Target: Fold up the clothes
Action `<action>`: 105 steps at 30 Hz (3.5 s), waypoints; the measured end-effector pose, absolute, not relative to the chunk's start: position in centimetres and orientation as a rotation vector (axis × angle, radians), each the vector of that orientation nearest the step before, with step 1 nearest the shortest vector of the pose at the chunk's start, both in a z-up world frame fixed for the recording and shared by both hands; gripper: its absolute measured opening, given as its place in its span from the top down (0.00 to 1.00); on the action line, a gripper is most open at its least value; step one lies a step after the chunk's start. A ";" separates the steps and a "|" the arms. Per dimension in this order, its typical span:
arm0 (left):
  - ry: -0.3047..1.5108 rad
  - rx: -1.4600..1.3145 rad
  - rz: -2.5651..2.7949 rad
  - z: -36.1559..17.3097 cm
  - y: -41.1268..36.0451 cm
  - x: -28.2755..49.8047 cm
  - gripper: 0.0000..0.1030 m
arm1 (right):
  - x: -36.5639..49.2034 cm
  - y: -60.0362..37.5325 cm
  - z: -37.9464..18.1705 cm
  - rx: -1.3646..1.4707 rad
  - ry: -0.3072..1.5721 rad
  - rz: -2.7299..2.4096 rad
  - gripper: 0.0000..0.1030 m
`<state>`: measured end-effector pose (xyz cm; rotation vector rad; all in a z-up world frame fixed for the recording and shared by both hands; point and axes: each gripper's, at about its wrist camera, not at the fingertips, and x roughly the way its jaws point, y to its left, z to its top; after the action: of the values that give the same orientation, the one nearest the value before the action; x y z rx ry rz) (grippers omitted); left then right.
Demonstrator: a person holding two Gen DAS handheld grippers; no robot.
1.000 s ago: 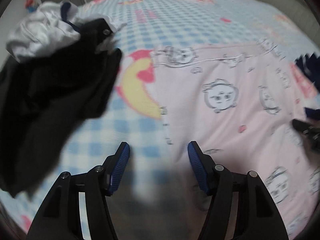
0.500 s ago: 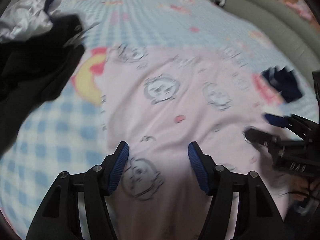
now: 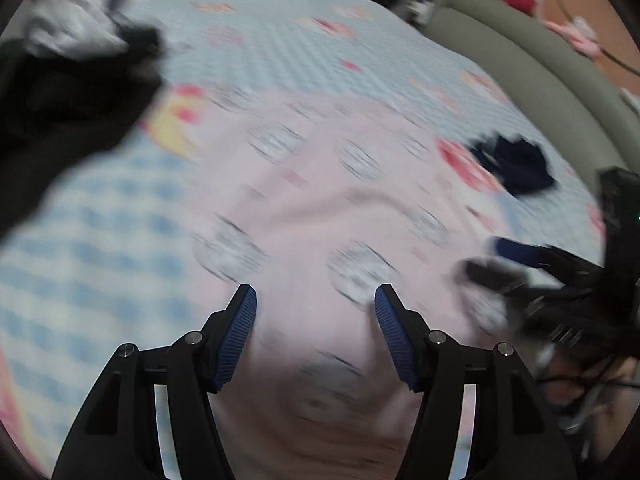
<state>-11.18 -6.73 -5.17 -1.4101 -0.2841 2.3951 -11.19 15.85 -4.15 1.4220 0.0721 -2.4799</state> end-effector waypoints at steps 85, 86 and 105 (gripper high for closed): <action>-0.530 -1.592 2.438 -5.9 -9.1 -4.5 0.19 | -5.2 18.3 -3.5 1.468 -0.120 -2.473 0.17; -0.495 -1.623 2.435 -6.4 -8.8 -4.3 0.19 | -5.3 18.1 -4.0 1.487 -0.105 -2.458 0.16; 0.268 -1.650 2.686 -3.4 -3.3 -5.6 0.24 | -4.4 18.5 -3.7 1.490 -0.059 -2.482 0.12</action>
<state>-5.57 -3.31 -3.38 -1.6499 0.2681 2.6861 -4.45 18.53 -3.71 1.4895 -0.0595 -2.4825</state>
